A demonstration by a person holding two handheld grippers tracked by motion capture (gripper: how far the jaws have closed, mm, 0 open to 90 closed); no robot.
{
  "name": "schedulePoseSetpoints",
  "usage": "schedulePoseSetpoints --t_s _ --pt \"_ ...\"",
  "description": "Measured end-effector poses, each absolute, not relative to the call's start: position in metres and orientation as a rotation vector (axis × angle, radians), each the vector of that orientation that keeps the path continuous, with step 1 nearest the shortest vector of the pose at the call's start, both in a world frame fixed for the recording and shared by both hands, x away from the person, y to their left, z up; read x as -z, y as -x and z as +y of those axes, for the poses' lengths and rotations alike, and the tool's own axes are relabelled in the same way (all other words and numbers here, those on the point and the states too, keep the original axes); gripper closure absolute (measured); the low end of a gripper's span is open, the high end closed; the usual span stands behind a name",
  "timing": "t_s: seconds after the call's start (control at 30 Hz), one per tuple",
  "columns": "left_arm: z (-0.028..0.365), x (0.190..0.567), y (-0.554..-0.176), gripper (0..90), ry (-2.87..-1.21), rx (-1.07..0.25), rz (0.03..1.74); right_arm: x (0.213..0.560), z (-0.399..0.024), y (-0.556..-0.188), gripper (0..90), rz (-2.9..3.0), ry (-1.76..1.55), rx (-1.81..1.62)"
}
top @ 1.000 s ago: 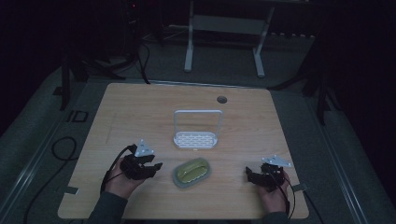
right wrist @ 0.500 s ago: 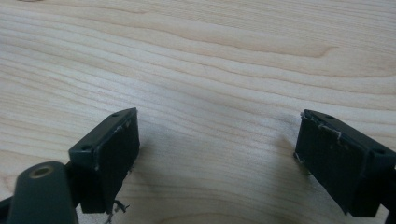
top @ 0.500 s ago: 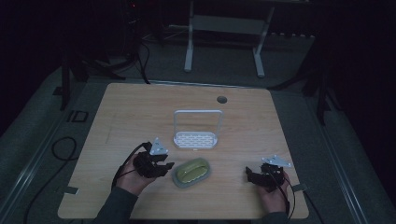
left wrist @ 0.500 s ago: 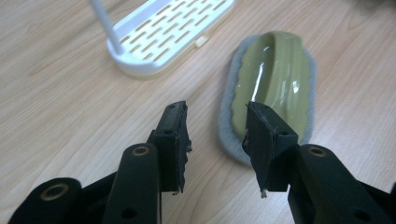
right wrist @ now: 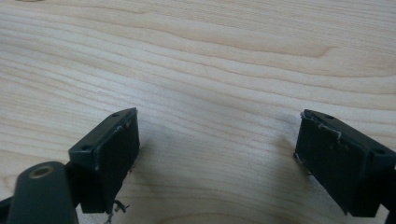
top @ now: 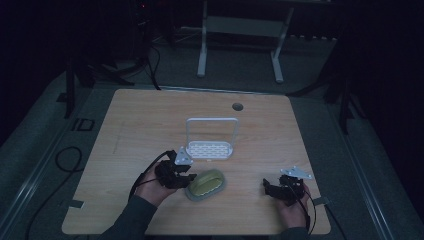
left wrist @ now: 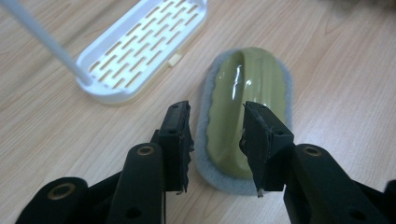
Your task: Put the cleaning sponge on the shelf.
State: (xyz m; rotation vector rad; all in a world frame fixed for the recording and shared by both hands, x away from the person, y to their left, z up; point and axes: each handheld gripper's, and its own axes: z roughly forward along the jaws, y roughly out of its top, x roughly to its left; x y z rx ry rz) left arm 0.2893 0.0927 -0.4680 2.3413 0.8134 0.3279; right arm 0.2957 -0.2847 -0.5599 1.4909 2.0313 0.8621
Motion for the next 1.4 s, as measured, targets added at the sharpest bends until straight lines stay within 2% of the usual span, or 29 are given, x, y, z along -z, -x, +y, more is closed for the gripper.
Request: schedulePoseSetpoints --t_s 0.43,1.4 --pt "0.075 0.474 -0.293 68.9 -2.391 -0.289 0.773 0.560 -0.285 -0.296 13.1 2.030 -1.493 -0.862" --pt "0.043 0.483 -0.313 65.1 -2.547 -0.180 0.740 0.560 -0.285 -0.296 13.1 2.030 -1.492 -0.862"
